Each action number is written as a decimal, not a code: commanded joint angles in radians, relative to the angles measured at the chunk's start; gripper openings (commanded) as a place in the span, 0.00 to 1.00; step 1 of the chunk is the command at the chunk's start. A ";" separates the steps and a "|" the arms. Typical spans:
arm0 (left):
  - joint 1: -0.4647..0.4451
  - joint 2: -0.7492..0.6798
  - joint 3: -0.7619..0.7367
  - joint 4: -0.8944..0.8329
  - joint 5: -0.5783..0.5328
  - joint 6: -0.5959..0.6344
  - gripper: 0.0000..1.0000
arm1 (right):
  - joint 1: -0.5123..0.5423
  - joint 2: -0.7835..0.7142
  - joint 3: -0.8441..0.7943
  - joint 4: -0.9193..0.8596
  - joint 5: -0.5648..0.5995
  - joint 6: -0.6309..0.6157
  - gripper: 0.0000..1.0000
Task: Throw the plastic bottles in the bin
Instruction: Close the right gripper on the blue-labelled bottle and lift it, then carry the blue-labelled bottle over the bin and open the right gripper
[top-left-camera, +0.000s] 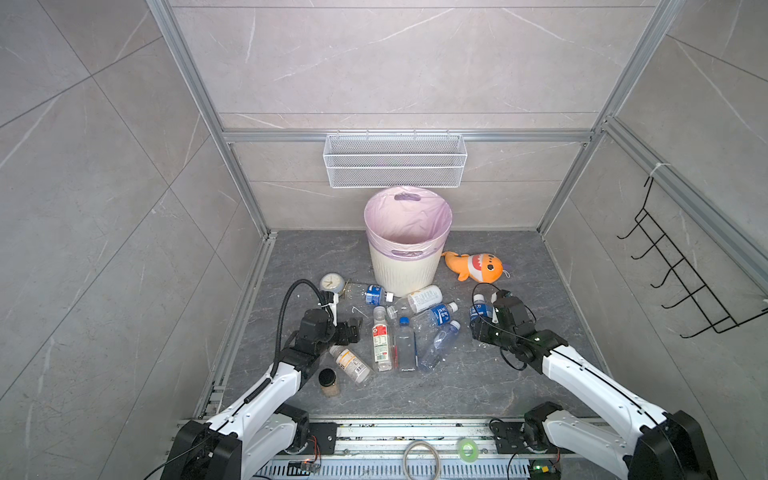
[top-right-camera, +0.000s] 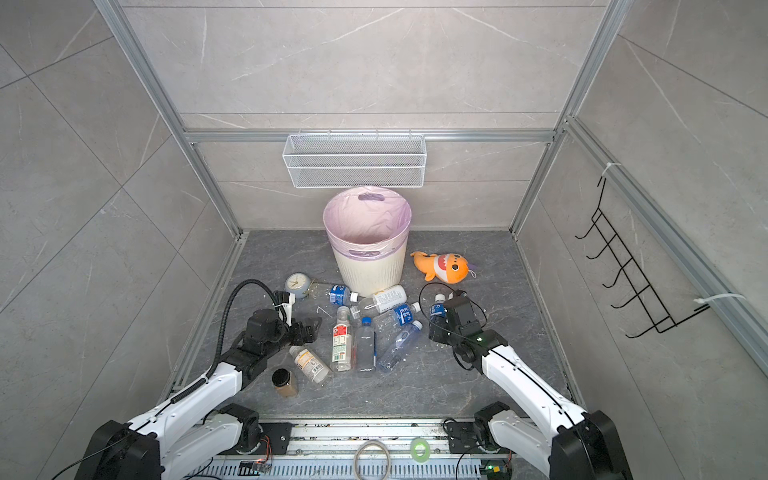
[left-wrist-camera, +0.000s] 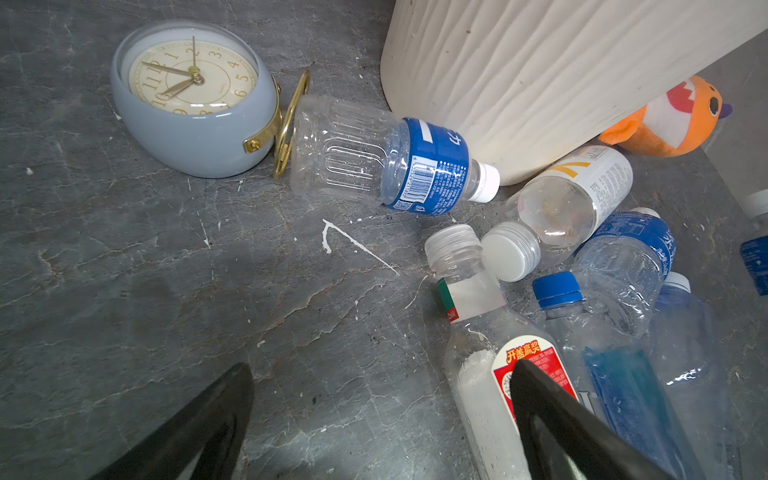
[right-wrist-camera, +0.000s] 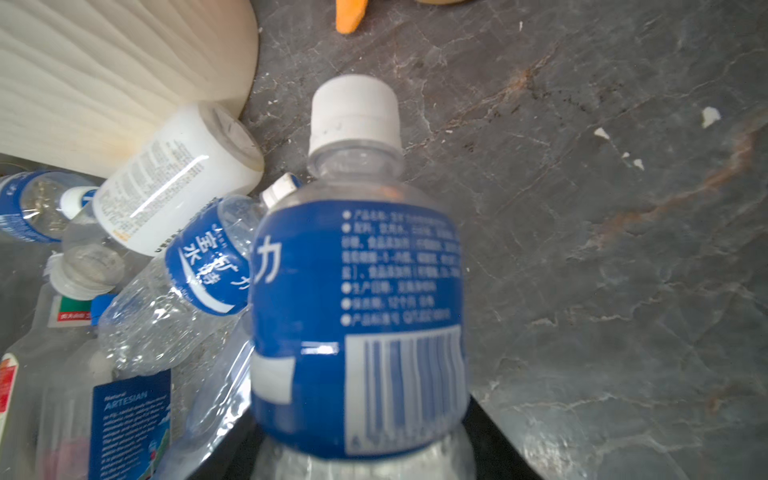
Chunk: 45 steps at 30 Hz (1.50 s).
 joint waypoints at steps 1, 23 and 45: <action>-0.004 0.007 0.039 0.028 -0.009 0.023 0.98 | 0.021 -0.060 -0.023 -0.010 -0.022 -0.044 0.58; -0.003 0.005 0.043 0.023 -0.004 0.022 0.97 | 0.332 -0.032 0.536 -0.092 0.218 -0.116 0.58; -0.002 0.004 0.051 0.015 -0.003 0.022 0.97 | 0.250 1.170 2.539 -1.034 0.319 -0.132 0.99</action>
